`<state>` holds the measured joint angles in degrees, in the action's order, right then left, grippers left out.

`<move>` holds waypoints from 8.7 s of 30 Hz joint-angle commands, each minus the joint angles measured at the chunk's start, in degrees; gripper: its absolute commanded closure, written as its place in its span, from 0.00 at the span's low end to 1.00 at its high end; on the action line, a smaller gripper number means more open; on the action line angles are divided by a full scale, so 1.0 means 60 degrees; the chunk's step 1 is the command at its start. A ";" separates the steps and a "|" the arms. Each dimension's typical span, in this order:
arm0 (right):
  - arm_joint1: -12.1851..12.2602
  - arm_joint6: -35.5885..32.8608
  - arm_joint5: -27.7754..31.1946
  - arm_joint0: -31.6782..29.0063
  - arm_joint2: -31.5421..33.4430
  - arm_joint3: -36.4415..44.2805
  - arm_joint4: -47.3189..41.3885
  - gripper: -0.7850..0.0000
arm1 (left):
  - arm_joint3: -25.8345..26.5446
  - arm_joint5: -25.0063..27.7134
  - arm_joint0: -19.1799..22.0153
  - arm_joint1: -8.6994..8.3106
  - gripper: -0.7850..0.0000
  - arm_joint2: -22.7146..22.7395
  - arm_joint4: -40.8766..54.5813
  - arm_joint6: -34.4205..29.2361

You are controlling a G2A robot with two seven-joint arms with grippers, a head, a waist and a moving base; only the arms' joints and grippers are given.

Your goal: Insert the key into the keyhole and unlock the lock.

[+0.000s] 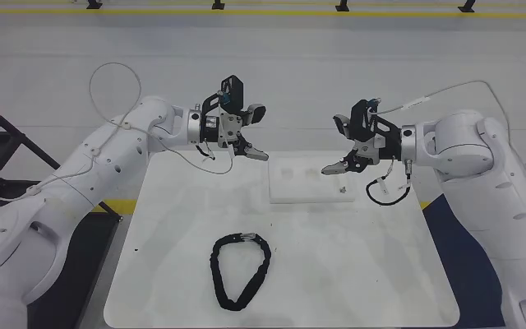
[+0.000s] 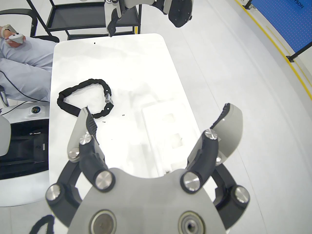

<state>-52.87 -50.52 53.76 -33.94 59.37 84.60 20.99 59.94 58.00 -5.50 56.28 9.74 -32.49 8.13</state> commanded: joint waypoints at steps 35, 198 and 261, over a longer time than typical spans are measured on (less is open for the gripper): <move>-0.0716 -0.0086 -0.3538 0.0382 -0.1926 -0.4242 -0.0331 0.00 | 0.0000 0.0000 0.0000 0.0000 0.00 0.0000 0.0000 -0.0001; -0.0896 -0.3788 -0.5754 -0.3519 0.3370 -0.1394 -0.7304 1.00 | 0.0010 0.0000 -0.0663 -0.0077 0.00 0.0229 0.0358 0.0054; -0.0896 -0.3788 -0.5754 -0.3519 0.3370 -0.1394 -0.7304 1.00 | 0.0317 -0.0438 -0.4711 -0.0813 0.00 0.0788 -0.6111 0.1870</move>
<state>-58.24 -73.25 19.24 -55.05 79.59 76.23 -22.83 61.97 55.93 -33.20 51.57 14.35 -65.83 15.84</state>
